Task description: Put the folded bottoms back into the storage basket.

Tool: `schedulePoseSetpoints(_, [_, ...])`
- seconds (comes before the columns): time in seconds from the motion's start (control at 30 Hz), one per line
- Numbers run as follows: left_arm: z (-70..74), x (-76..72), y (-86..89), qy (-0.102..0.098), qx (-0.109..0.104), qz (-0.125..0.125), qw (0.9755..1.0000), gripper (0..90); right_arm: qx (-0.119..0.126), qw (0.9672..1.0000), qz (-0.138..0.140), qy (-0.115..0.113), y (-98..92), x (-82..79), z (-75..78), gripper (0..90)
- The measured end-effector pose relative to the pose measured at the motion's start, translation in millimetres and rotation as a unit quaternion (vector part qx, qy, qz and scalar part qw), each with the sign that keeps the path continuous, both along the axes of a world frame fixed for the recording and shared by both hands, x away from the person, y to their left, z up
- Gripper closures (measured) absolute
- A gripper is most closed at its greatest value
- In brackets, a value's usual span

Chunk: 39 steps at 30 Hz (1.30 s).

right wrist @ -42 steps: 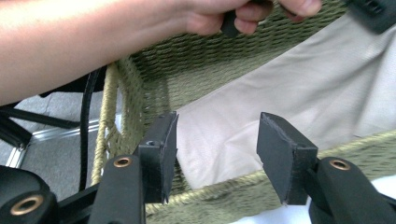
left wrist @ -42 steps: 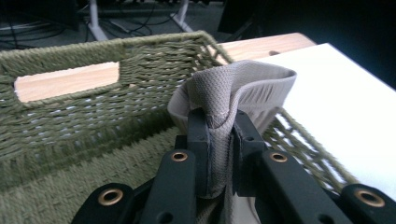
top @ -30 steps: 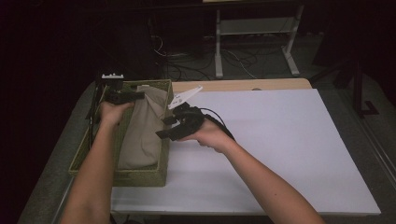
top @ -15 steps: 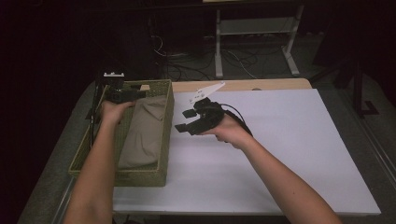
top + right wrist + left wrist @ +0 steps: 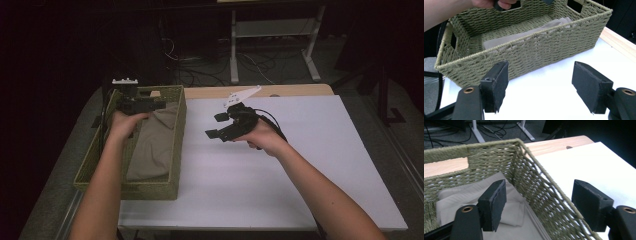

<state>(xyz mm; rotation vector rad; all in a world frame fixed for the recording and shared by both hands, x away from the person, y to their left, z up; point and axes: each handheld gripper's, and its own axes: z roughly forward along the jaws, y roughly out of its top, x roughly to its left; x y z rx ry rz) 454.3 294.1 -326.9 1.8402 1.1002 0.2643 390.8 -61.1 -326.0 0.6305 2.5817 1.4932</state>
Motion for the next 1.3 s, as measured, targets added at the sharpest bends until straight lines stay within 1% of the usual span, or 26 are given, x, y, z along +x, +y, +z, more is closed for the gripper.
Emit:
schedulePoseSetpoints(0.13, [4.2,-17.8,-10.3,-0.016,0.003,-0.012,0.9998,26.0,0.007,0.9999,-0.008,0.003,-14.5,0.2,-7.1,27.1])
schedulePoseSetpoints(0.17, [4.9,-21.8,-13.1,-0.019,0.004,-0.011,0.9998,26.0,0.01,0.9999,-0.009,0.005,-18.7,-0.2,-8.9,26.8])
schedulePoseSetpoints(0.23, [6.2,-28.8,-19.2,-0.02,0.008,-0.018,0.9996,25.4,0.013,0.9998,-0.011,0.008,-27.0,-2.1,-11.7,25.6])
schedulePoseSetpoints(0.33, [8.8,-39.4,-30.4,-0.024,0.015,-0.035,0.999,23.2,0.009,0.9998,-0.017,0.007,-39.3,-5.7,-14.4,23.1])
schedulePoseSetpoints(0.4, [10.3,-46.4,-38.2,-0.025,0.02,-0.047,0.9984,21.0,0.015,0.9997,-0.021,0.006,-48.4,-8.5,-16.0,20.8])
schedulePoseSetpoints(0.5, [11.6,-57.3,-49.2,-0.031,0.019,-0.064,0.9973,17.2,0.017,0.9992,-0.037,0.004,-62.6,-13.4,-18.6,17.8])
schedulePoseSetpoints(0.57, [12.1,-64.8,-56.2,-0.037,0.012,-0.073,0.9965,14.6,0.021,0.9986,-0.048,0.002,-74.3,-17.3,-21.1,16.2])
schedulePoseSetpoints(0.67, [13.0,-76.1,-66.9,-0.053,0.011,-0.089,0.9946,12.2,0.023,0.9976,-0.065,-0.001,-88.8,-22.3,-23.4,14.4])
schedulePoseSetpoints(0.77, [12.1,-84.2,-77.8,-0.056,0.016,-0.103,0.993,8.6,0.022,0.9965,-0.081,0.0,-103.5,-27.9,-26.1,13.9])
schedulePoseSetpoints(0.83, [11.0,-88.3,-84.1,-0.052,0.013,-0.115,0.9919,7.1,0.022,0.996,-0.087,0.0,-112.3,-31.9,-28.5,13.4])
schedulePoseSetpoints(0.9, [8.9,-92.7,-90.3,-0.055,0.024,-0.121,0.9908,5.3,0.018,0.9955,-0.093,-0.002,-120.1,-36.6,-31.3,12.7])
schedulePoseSetpoints(0.97, [5.9,-95.9,-94.3,-0.052,0.028,-0.128,0.9901,2.9,0.02,0.9949,-0.099,-0.004,-127.5,-41.1,-34.2,11.7])
schedulePoseSetpoints(1.03, [4.2,-98.9,-95.9,-0.049,0.034,-0.134,0.9892,1.4,0.017,0.9941,-0.107,-0.004,-133.7,-45.4,-36.7,7.3])
schedulePoseSetpoints(1.1, [2.5,-103.8,-95.2,-0.049,0.027,-0.137,0.989,0.5,0.007,0.9929,-0.119,-0.003,-140.5,-49.8,-38.6,3.4])
schedulePoseSetpoints(1.13, [1.6,-106.4,-94.2,-0.048,0.023,-0.142,0.9885,0.4,0.007,0.9927,-0.12,-0.003,-142.9,-51.5,-39.0,1.7])
schedulePoseSetpoints(1.23, [0.9,-114.9,-90.3,-0.049,0.022,-0.144,0.9881,0.0,0.007,0.9921,-0.125,-0.004,-151.5,-58.1,-39.6,0.2])
schedulePoseSetpoints(1.3, [1.2,-119.7,-88.6,-0.051,0.023,-0.145,0.9879,0.0,0.005,0.9923,-0.123,-0.005,-156.7,-62.8,-40.2,0.2])
